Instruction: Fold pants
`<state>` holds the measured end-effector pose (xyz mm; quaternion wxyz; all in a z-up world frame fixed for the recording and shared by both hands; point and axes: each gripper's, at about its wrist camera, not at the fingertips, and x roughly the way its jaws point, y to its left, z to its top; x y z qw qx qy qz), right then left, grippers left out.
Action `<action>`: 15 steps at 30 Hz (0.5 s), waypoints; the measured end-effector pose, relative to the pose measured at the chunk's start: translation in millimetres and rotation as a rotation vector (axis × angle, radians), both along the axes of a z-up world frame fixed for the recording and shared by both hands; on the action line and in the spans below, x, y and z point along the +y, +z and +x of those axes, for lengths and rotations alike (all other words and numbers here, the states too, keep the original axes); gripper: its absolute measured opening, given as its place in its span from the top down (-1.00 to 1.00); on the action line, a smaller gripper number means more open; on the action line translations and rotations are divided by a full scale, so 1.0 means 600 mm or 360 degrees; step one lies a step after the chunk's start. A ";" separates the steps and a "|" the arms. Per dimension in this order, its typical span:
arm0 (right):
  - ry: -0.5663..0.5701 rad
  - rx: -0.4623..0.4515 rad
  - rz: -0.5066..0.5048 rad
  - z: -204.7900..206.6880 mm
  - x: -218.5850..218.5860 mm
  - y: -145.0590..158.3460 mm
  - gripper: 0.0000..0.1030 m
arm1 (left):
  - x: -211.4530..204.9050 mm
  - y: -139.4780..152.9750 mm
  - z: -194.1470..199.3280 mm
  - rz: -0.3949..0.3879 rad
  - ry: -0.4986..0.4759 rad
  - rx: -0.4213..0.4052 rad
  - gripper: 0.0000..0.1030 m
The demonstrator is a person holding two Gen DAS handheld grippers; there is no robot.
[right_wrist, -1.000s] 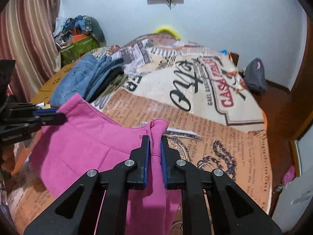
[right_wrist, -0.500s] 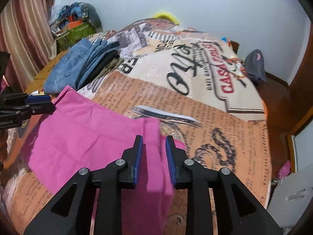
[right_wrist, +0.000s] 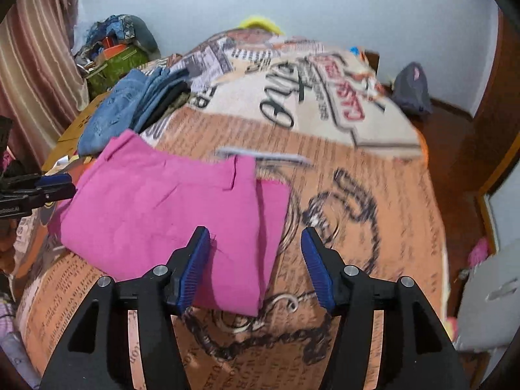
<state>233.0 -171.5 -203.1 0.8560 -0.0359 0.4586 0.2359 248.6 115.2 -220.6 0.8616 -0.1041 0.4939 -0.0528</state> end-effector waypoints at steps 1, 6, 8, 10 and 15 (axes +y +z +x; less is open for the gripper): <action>-0.0001 0.0017 0.0017 0.000 -0.002 -0.004 -0.06 | 0.001 -0.004 0.001 -0.0022 0.0003 0.0008 -0.08; -0.0014 0.0074 0.0074 0.013 -0.005 -0.015 -0.06 | -0.001 0.000 0.011 0.0009 -0.0013 -0.0033 -0.08; -0.0010 0.0087 0.0070 0.022 -0.001 -0.023 -0.06 | -0.002 -0.002 0.019 0.0020 -0.0028 -0.0027 -0.08; -0.0003 0.0107 0.0053 0.031 0.005 -0.035 -0.06 | -0.001 -0.008 0.029 -0.0020 -0.0038 0.0000 -0.08; -0.0011 0.0182 0.0106 0.051 0.007 -0.057 -0.06 | 0.003 -0.029 0.049 -0.0108 -0.0042 0.0046 -0.22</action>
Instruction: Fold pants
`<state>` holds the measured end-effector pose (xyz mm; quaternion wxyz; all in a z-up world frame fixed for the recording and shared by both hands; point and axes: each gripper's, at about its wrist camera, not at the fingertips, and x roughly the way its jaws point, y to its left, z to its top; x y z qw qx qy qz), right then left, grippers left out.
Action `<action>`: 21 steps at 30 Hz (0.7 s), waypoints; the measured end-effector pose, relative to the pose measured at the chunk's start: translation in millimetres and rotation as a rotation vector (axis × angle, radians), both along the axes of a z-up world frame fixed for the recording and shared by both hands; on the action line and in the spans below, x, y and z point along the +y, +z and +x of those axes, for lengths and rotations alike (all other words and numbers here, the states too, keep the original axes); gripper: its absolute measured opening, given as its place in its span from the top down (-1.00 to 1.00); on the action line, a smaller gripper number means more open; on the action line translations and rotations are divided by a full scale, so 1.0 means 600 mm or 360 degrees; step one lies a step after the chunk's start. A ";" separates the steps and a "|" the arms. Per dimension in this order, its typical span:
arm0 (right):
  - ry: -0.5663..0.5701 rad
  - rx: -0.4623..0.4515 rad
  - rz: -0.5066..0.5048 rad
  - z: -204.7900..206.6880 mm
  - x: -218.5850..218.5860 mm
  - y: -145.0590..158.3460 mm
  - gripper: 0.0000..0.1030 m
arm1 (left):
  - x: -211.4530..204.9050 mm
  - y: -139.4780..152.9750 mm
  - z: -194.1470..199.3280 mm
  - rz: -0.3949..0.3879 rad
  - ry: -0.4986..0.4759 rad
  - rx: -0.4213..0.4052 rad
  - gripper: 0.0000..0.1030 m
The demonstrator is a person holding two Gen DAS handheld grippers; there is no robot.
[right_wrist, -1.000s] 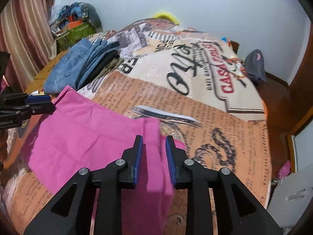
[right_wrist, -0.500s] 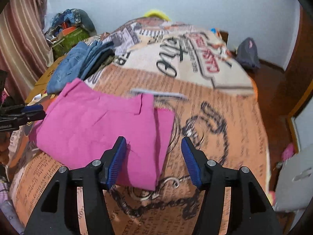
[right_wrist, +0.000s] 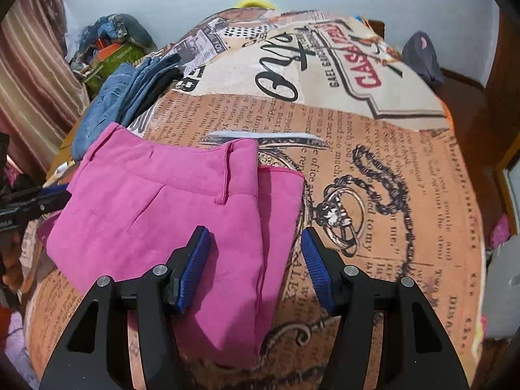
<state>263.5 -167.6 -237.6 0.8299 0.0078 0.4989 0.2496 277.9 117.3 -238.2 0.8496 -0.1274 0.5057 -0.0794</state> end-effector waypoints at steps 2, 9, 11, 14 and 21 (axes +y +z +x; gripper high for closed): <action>-0.0007 0.0040 0.0037 0.006 -0.003 -0.008 -0.06 | -0.001 -0.009 0.006 -0.0004 -0.0010 -0.0004 -0.24; -0.0017 0.0134 0.0127 0.023 -0.011 -0.026 0.02 | -0.007 -0.013 0.026 0.0001 -0.0023 -0.0008 -0.11; 0.0005 0.0131 0.0147 0.024 -0.008 -0.026 0.31 | -0.010 -0.011 0.030 -0.0020 -0.0040 -0.0011 0.11; 0.0030 0.0084 0.0111 0.017 0.003 -0.018 0.46 | -0.025 -0.003 0.031 0.0009 -0.0075 -0.0033 0.42; 0.0014 -0.0013 0.0048 0.010 0.003 0.010 0.75 | -0.038 0.023 0.019 0.0118 -0.0087 -0.0109 0.73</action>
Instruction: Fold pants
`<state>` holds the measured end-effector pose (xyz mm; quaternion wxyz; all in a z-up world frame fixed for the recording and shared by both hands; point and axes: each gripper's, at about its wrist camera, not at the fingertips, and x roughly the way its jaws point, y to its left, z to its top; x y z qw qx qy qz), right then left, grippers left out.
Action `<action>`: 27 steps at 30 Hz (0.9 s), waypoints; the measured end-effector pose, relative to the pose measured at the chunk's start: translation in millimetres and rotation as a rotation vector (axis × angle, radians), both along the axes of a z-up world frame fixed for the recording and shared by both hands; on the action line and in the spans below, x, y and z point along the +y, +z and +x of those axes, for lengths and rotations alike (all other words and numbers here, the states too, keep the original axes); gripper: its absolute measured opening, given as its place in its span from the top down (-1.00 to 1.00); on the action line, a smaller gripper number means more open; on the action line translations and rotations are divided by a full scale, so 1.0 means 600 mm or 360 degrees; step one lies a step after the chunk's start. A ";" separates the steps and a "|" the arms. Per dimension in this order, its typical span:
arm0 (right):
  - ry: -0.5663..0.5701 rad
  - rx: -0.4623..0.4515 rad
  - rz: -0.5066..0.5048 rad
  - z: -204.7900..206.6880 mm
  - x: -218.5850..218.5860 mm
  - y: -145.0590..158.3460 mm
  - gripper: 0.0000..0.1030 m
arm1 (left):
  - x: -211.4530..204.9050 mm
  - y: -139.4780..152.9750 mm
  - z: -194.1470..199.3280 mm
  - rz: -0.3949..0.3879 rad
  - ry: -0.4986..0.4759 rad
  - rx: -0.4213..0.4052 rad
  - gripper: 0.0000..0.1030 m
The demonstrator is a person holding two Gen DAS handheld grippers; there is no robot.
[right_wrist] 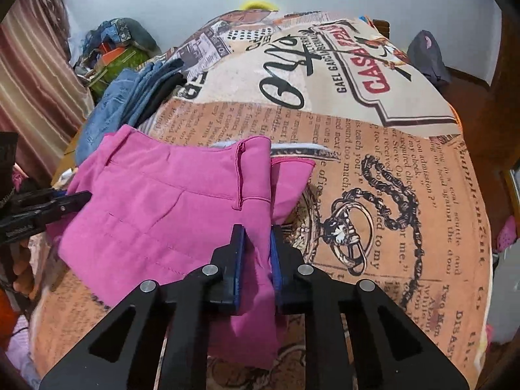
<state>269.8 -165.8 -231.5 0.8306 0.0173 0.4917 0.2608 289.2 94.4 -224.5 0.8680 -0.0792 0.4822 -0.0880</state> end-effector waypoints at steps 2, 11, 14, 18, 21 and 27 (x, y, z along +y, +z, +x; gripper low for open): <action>-0.0011 -0.0025 0.0025 -0.007 -0.005 0.017 0.78 | 0.000 0.014 -0.009 -0.0002 -0.0018 -0.0025 0.82; 0.0010 -0.0273 0.0045 -0.044 0.012 0.116 0.91 | -0.001 0.083 -0.061 0.0003 -0.0052 -0.0157 0.88; 0.0040 -0.0266 0.0019 -0.051 0.024 0.125 0.91 | 0.009 0.077 -0.067 -0.0022 -0.0037 -0.0105 0.88; 0.0024 -0.0226 -0.0113 -0.051 0.028 0.100 0.71 | 0.025 0.043 -0.068 0.0008 0.0031 0.0011 0.74; -0.0002 -0.0142 -0.0149 -0.046 0.017 0.065 0.15 | 0.036 0.028 -0.072 -0.0034 0.0049 0.0056 0.41; -0.0019 -0.0085 -0.0123 -0.035 -0.004 0.040 0.08 | 0.041 0.026 -0.066 -0.0063 0.0052 0.0047 0.05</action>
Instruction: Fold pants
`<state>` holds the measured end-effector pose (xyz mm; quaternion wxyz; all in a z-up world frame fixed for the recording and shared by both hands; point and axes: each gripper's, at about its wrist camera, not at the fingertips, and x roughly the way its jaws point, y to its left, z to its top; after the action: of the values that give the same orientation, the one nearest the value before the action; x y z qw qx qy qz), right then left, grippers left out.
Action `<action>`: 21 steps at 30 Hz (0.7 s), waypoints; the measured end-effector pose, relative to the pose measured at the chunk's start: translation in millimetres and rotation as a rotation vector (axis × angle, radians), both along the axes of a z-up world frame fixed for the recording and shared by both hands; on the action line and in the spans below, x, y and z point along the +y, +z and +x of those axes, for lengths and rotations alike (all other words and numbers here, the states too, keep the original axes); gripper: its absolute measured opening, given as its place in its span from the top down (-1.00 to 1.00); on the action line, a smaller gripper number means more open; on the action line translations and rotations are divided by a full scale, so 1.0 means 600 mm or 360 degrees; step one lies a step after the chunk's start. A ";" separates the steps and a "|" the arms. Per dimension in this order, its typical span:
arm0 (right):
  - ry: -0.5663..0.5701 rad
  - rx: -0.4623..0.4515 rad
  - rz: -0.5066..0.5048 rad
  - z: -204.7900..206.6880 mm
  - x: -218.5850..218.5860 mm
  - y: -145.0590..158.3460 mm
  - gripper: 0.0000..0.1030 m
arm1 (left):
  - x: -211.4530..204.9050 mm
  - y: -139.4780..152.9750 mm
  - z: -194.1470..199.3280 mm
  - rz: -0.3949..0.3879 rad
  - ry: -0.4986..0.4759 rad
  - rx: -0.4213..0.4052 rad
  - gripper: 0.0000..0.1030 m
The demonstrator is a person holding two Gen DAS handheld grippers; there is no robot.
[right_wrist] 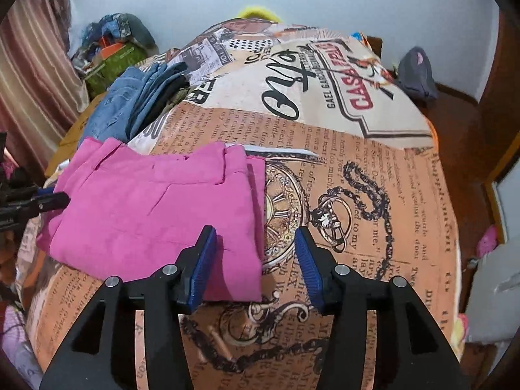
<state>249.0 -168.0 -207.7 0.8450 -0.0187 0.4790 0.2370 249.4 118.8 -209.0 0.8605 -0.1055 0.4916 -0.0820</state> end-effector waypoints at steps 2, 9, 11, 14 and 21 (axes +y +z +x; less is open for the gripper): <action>-0.0012 0.0010 0.0023 0.011 -0.001 -0.003 0.07 | -0.001 -0.005 0.005 -0.0015 0.0004 0.0006 -0.04; 0.0087 0.0142 0.0071 0.050 0.029 -0.046 -0.06 | -0.006 -0.044 0.021 -0.0074 0.0016 0.0081 -0.11; 0.0110 0.0172 0.0099 0.059 0.033 -0.057 -0.17 | -0.006 -0.044 0.024 -0.0077 0.0008 0.0078 -0.11; 0.0133 0.0237 0.0142 0.081 0.038 -0.070 -0.24 | -0.001 -0.051 0.031 -0.0083 0.0009 0.0076 -0.18; 0.0266 0.0268 0.0110 0.100 0.060 -0.080 -0.20 | 0.007 -0.061 0.042 -0.0106 0.0026 0.0051 -0.23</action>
<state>308.9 -132.1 -255.6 0.7793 -0.0095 0.5365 0.3238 274.5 123.2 -245.4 0.8491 -0.1396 0.5016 -0.0895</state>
